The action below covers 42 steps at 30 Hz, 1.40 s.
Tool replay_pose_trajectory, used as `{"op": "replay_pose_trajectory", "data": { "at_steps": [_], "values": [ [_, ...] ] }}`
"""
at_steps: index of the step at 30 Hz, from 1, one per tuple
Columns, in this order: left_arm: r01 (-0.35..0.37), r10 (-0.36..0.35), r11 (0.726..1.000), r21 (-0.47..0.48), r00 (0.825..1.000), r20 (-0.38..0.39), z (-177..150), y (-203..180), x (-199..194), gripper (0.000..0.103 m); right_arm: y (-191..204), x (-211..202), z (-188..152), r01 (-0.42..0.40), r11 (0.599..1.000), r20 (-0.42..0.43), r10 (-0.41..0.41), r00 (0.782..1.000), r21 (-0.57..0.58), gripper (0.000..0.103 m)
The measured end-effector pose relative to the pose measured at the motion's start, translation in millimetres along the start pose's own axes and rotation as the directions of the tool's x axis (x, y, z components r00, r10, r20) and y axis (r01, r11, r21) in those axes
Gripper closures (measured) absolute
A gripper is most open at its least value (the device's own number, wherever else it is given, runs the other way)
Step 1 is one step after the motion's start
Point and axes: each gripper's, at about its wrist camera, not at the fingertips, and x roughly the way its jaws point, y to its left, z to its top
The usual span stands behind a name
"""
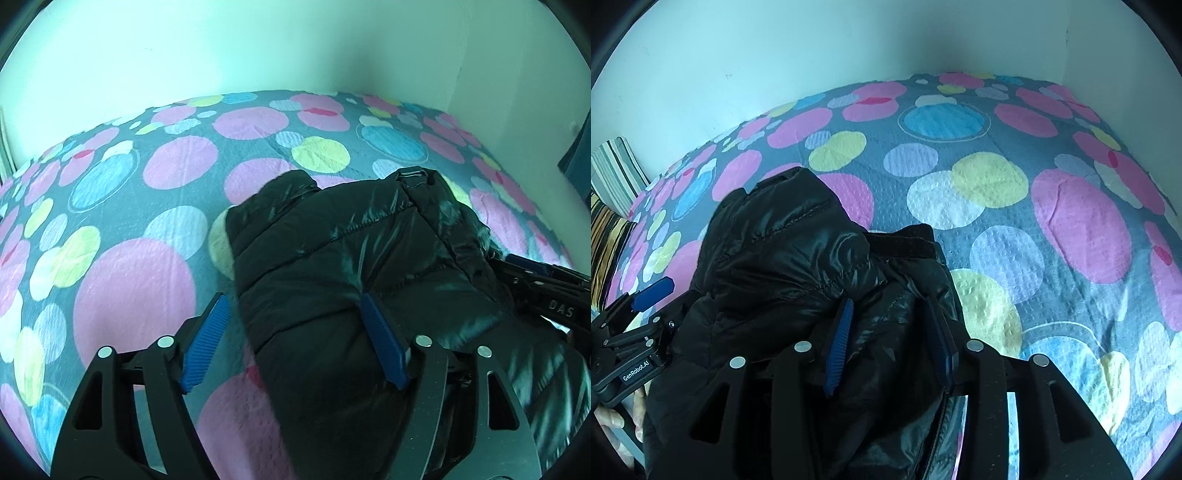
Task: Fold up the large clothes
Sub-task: 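Press and square the folded jacket with both grippers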
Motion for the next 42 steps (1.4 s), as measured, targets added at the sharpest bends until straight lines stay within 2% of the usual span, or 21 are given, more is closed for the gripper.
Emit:
{"op": "replay_pose_trajectory", "data": {
  "at_steps": [2, 8, 10, 12, 19, 22, 23, 27, 33, 42],
  "values": [
    [0.015, -0.015, 0.999, -0.043, 1.000, 0.007, -8, 14, -15, 0.024, 1, -17, -1, 0.017, 1.000, 0.032, -0.017, 0.999, 0.008, 0.041],
    [0.095, -0.093, 0.982, -0.164, 0.995, 0.022, -47, 41, -48, 0.020, 5, -72, -16, -0.033, 0.999, 0.088, 0.031, 0.996, 0.021, 0.039],
    [0.105, -0.104, 0.977, -0.183, 0.994, 0.020, -60, 43, -52, 0.019, 9, -92, -25, -0.072, 0.997, 0.103, 0.070, 0.992, 0.018, 0.038],
    [0.120, -0.121, 0.974, -0.191, 0.993, 0.008, -69, 43, -51, 0.018, 16, -106, -34, -0.093, 0.996, 0.117, 0.093, 0.989, -0.009, 0.032],
    [0.135, -0.135, 0.970, -0.200, 0.991, 0.015, -77, 39, -50, 0.018, 27, -98, -59, 0.004, 0.997, 0.059, 0.000, 0.998, -0.074, 0.032],
    [0.136, -0.135, 0.970, -0.202, 0.991, 0.016, -79, 36, -50, 0.018, 18, -90, -65, -0.011, 0.999, 0.028, 0.012, 1.000, -0.049, 0.032],
    [0.135, -0.134, 0.970, -0.205, 0.991, 0.018, -80, 35, -51, 0.018, 17, -89, -67, -0.017, 0.999, 0.020, 0.018, 1.000, -0.040, 0.033],
    [0.156, -0.152, 0.966, -0.208, 0.988, 0.032, -82, 32, -59, 0.018, 13, -80, -72, -0.063, 0.998, -0.022, 0.063, 0.998, -0.014, 0.054],
    [0.186, -0.188, 0.967, -0.174, 0.982, 0.004, -85, 22, -49, 0.019, 16, -71, -76, -0.046, 0.998, -0.040, 0.045, 0.998, -0.039, 0.065],
    [0.159, -0.163, 0.984, -0.086, 0.986, -0.039, -79, -7, -24, 0.019, -5, -36, -85, 0.007, 1.000, -0.094, -0.007, 0.996, -0.003, 0.066]
  ]
}}
